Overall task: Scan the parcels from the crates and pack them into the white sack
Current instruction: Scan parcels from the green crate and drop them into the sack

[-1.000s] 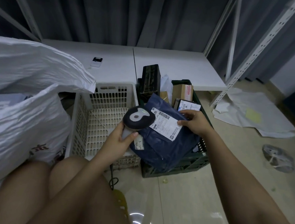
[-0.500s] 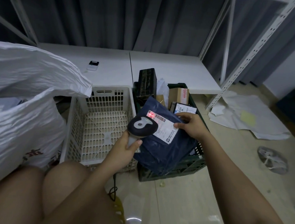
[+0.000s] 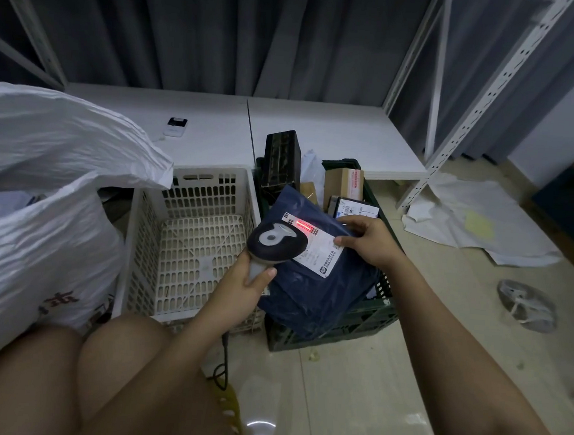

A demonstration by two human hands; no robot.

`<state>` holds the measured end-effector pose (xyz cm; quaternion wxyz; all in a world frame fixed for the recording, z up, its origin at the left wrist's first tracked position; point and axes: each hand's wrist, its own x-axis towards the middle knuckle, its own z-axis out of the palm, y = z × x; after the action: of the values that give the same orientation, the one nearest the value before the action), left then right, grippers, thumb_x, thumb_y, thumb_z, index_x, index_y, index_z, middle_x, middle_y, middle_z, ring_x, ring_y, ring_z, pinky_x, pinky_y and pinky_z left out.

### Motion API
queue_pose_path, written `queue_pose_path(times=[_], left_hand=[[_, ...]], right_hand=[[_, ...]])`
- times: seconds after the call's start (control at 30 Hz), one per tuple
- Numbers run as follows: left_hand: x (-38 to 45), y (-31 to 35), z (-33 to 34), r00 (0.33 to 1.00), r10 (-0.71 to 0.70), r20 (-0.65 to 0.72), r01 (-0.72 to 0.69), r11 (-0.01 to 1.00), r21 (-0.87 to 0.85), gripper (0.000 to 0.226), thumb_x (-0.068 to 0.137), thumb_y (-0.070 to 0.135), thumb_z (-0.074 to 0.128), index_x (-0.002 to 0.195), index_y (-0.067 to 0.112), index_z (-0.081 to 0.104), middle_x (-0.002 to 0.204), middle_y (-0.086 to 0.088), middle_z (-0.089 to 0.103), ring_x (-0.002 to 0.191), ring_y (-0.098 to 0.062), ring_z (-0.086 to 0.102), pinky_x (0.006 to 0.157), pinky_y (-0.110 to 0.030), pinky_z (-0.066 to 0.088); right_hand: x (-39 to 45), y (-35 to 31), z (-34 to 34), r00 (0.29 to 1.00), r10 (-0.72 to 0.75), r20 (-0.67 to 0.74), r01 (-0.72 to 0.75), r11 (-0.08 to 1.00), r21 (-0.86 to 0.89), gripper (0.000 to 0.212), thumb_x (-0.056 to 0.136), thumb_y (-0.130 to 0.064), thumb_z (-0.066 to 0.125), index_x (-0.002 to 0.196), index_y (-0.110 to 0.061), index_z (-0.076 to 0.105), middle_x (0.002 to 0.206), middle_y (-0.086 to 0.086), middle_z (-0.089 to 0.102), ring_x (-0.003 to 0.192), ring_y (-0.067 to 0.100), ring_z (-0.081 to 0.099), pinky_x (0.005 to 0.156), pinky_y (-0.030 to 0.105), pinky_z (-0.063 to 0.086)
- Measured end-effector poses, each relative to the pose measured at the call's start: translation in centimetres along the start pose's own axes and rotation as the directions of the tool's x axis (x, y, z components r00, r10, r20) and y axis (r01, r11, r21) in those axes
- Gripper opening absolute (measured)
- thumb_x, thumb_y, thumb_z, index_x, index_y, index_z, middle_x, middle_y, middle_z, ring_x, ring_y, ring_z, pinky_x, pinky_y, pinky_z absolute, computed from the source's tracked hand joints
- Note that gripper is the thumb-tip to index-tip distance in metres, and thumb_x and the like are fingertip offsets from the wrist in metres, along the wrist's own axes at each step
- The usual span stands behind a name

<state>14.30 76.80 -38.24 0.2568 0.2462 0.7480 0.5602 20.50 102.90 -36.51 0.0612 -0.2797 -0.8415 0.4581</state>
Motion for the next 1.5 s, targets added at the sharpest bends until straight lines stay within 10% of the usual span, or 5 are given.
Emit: queue_pose_path(times=[0.43,0.83,0.97,1.27,1.5], left_hand=[[-0.5,5.0,-5.5,0.951,0.100,-0.292,-0.113,0.993,-0.028,0.044,0.095,0.021,0.055,0.137,0.020,0.042,0.122,0.009,0.053,0.114,-0.008,0.049,0.093,-0.023,0.035],[-9.0,13.2,-18.0,0.660,0.302,-0.688,-0.317,0.942,0.109,0.042,0.092,0.016,0.060,0.132,0.013,0.047,0.123,0.004,0.055,0.118,-0.013,0.051,0.094,-0.023,0.037],[-13.8,13.3,-21.9,0.585,0.298,-0.754,-0.320,0.939,0.123,0.039,0.092,0.020,0.059,0.130,0.016,0.049,0.117,0.001,0.060,0.109,-0.014,0.055,0.073,-0.011,0.044],[-21.8,9.5,-30.2,0.417,0.205,-0.885,-0.241,0.964,0.110,0.039,0.093,0.023,0.057,0.130,0.016,0.049,0.122,-0.009,0.061,0.115,-0.026,0.056,0.100,-0.040,0.043],[-22.2,7.2,-32.5,0.408,0.138,-0.902,-0.245,0.969,0.037,0.035,0.094,0.023,0.057,0.128,0.021,0.048,0.122,0.001,0.058,0.115,-0.016,0.054,0.094,-0.030,0.044]], right_hand=[[-0.2,-8.6,-0.2,0.951,-0.264,-0.162,0.273,0.961,0.035,0.036,0.080,-0.004,0.075,0.114,-0.016,0.068,0.104,-0.003,0.069,0.098,0.014,0.063,0.087,0.025,0.049],[-4.4,-28.7,4.1,0.751,-0.607,-0.260,0.653,0.743,0.150,0.034,0.079,-0.004,0.075,0.110,-0.018,0.068,0.098,-0.009,0.069,0.095,0.007,0.064,0.087,0.020,0.049],[-6.7,-34.4,8.0,0.674,-0.702,-0.231,0.738,0.654,0.164,0.033,0.081,-0.005,0.074,0.111,-0.017,0.068,0.097,-0.011,0.067,0.093,0.005,0.063,0.082,0.015,0.048],[-9.3,-42.6,18.6,0.620,-0.737,-0.268,0.778,0.533,0.333,0.031,0.081,-0.004,0.071,0.106,-0.021,0.066,0.096,-0.010,0.067,0.089,0.004,0.062,0.077,0.011,0.046],[-6.9,-42.0,24.8,0.647,-0.747,0.153,0.752,0.592,-0.288,0.033,0.084,-0.012,0.065,0.116,-0.021,0.063,0.112,0.002,0.069,0.101,0.026,0.062,0.074,0.031,0.045]])
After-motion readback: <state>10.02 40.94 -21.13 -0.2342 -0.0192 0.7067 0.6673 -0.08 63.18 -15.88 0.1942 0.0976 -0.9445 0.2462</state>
